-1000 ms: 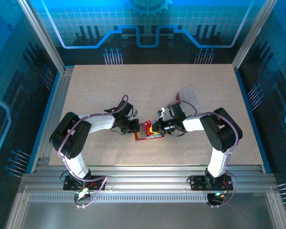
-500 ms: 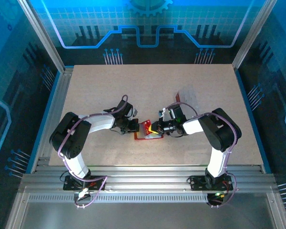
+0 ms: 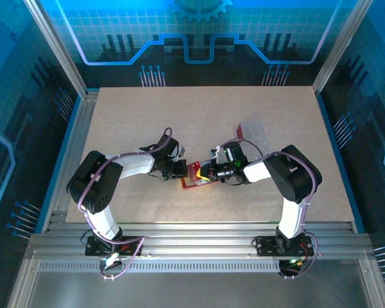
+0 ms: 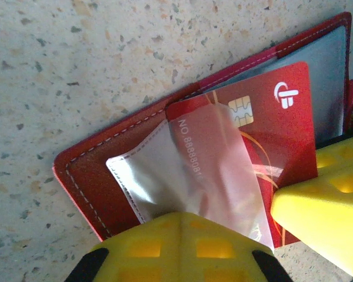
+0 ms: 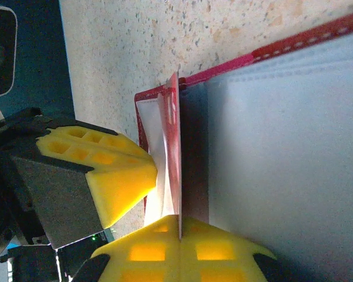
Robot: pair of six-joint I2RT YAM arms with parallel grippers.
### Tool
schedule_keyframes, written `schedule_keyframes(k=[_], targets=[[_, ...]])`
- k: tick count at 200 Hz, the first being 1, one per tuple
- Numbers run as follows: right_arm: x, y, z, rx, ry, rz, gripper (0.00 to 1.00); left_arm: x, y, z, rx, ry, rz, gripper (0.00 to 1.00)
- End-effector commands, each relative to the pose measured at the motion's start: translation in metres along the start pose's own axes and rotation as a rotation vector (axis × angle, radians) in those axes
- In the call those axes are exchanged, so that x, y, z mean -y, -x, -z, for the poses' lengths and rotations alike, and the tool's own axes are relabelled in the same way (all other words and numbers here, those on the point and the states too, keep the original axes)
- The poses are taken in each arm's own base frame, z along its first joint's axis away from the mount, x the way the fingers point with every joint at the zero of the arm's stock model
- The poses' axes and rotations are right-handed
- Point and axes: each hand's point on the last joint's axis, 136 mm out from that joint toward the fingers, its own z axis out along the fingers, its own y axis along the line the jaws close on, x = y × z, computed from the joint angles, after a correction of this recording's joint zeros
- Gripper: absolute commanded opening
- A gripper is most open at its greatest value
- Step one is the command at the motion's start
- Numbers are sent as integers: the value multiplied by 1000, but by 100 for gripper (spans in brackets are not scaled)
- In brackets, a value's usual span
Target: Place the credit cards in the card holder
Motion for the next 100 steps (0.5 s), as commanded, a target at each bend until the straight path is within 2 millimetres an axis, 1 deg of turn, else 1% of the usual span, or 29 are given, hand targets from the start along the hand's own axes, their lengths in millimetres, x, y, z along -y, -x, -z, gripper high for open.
schedule_keyframes(k=[1,14,29,52,64,85,100], targets=[[11,-36,-11,-114,-77,16,6,-32,-32,-13,-95,94,35,1],[11,-39,-10,-124,-101,40,11,-31,-32,-14,-97,91,38,1],[11,-41,-4,-129,-139,61,16,-32,-32,-14,-97,92,38,1],[9,-39,7,-127,-205,98,29,-31,-32,-13,-93,92,40,1],[6,-36,13,-125,-237,117,33,-31,-32,-13,-93,93,39,1],[4,-33,19,-132,-283,136,37,-31,-32,-13,-94,92,40,1],[9,-35,24,-146,-333,134,38,-30,-31,-12,-90,88,39,1]])
